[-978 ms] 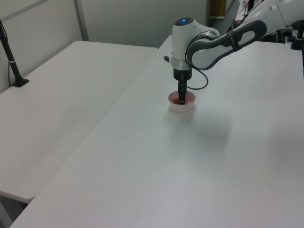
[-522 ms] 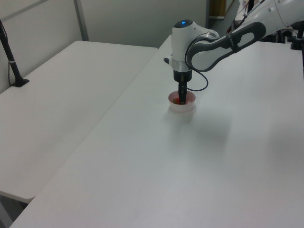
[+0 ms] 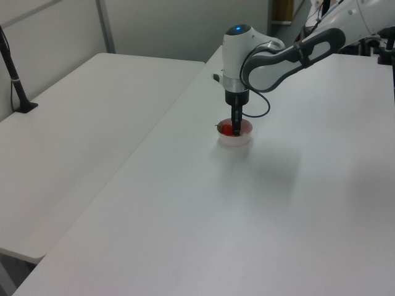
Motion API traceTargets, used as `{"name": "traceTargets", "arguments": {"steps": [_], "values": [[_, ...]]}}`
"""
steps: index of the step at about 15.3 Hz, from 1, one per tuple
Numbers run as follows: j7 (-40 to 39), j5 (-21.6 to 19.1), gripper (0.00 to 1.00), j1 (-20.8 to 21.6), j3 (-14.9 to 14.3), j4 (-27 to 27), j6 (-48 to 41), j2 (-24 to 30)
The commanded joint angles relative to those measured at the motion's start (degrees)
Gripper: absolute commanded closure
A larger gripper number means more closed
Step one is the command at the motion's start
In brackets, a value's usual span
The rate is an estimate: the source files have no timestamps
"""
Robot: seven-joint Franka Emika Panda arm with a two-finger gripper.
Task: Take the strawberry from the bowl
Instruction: 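Lower the gripper into the bowl and close it on the red strawberry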
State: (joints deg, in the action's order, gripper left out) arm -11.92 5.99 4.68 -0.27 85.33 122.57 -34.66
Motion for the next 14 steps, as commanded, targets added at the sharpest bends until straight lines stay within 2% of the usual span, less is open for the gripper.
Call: {"name": "traceTargets", "arguments": {"steps": [1,2,4,8,14], "values": [[-0.5,0.3,0.49,0.1,-0.3,0.2,0.8,0.6],[-0.5,0.3,0.43,0.2,-0.3,0.2,0.8,0.6],[-0.4,0.4,0.36,0.2,-0.3,0.2,0.8,0.6],[-0.2,0.3,0.36,0.4,-0.3,0.3,1.0,0.3],[5.1,0.3,0.37,0.4,-0.1,0.4,3.9,-0.1]]}}
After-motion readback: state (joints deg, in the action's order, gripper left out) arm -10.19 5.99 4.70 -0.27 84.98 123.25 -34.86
